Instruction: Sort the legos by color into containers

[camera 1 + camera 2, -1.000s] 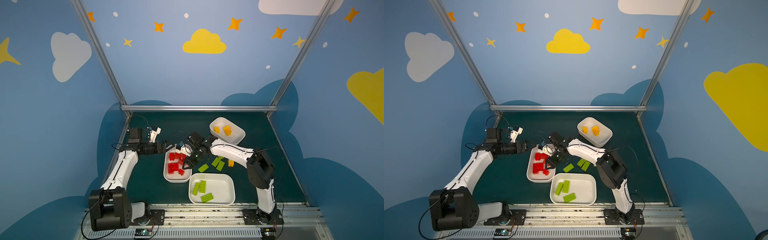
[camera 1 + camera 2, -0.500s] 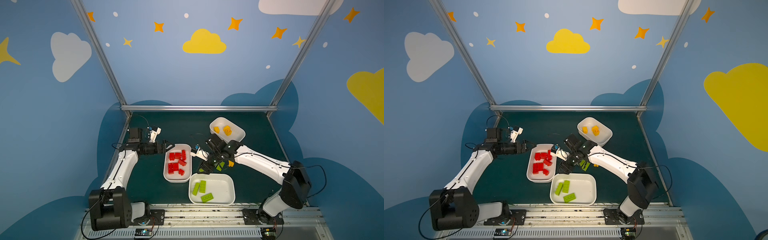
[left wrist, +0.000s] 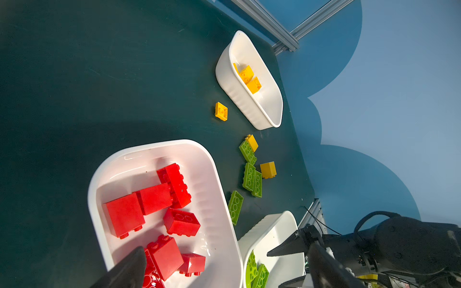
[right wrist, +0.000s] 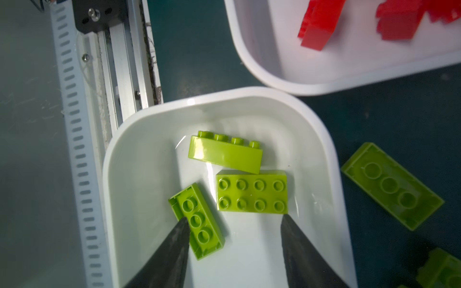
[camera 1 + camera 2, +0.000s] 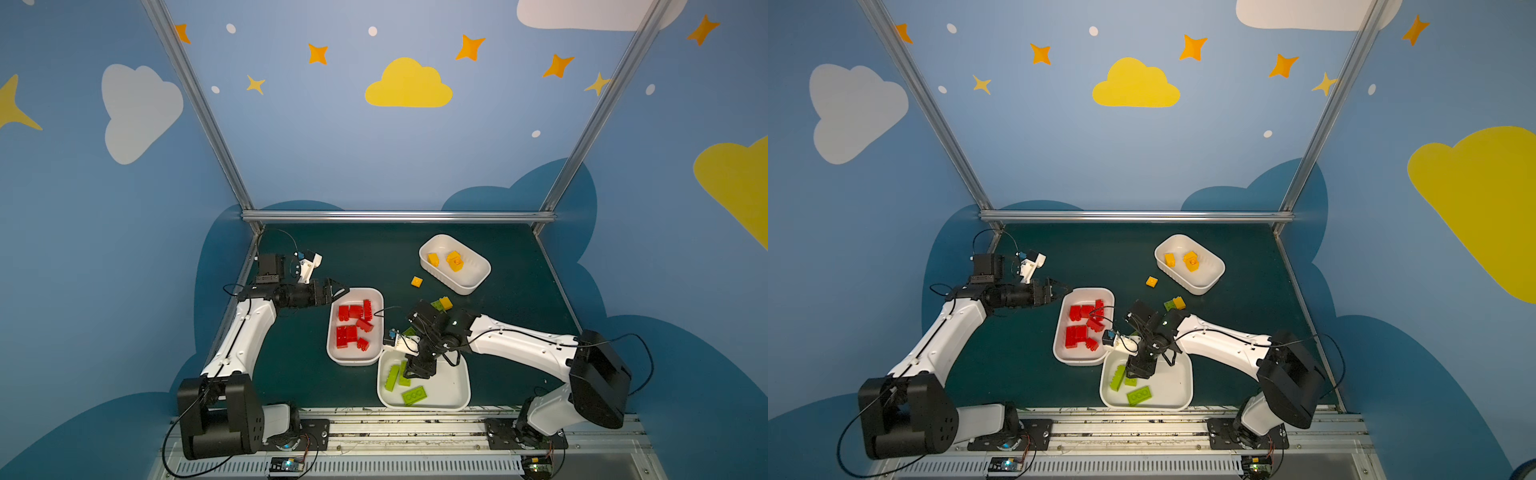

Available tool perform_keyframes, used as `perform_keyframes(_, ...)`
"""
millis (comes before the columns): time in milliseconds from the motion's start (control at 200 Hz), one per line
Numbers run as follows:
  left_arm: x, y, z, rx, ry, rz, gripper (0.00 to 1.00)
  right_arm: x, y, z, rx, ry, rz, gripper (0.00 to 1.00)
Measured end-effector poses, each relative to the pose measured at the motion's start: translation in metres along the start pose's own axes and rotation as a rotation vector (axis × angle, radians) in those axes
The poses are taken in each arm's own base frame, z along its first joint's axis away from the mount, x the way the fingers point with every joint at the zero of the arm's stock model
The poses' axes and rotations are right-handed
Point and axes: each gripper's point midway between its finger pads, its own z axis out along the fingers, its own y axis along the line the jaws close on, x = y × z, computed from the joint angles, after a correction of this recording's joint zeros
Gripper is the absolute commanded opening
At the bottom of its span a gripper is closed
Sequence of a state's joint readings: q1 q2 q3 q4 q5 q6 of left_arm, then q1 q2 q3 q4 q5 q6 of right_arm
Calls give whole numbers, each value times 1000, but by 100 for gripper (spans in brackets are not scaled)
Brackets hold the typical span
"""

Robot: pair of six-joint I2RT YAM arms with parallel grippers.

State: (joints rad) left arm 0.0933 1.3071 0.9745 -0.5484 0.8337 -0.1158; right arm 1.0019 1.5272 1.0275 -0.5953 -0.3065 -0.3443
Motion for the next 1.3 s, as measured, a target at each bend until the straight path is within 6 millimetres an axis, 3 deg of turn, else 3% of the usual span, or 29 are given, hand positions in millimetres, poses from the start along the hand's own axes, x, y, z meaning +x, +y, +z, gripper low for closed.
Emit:
perform_keyframes(195,2,0,0,-1,8,-6,99,-17,-28,-18,73,-60,30,59)
perform_keyframes(370,2,0,0,-1,8,-6,99,-32,-77,-50,178,-120,156,61)
perform_keyframes(465,2,0,0,-1,8,-6,99,-39,-102,-55,218,-120,247,61)
perform_keyframes(586,2,0,0,-1,8,-6,100,-35,-121,-38,235,-55,352,61)
perform_keyframes(826,4,0,0,-2,13,-8,99,-4,-140,9,244,126,531,64)
perform_keyframes(1301,4,1,0,-1,15,-11,100,13,-134,36,244,237,584,62)
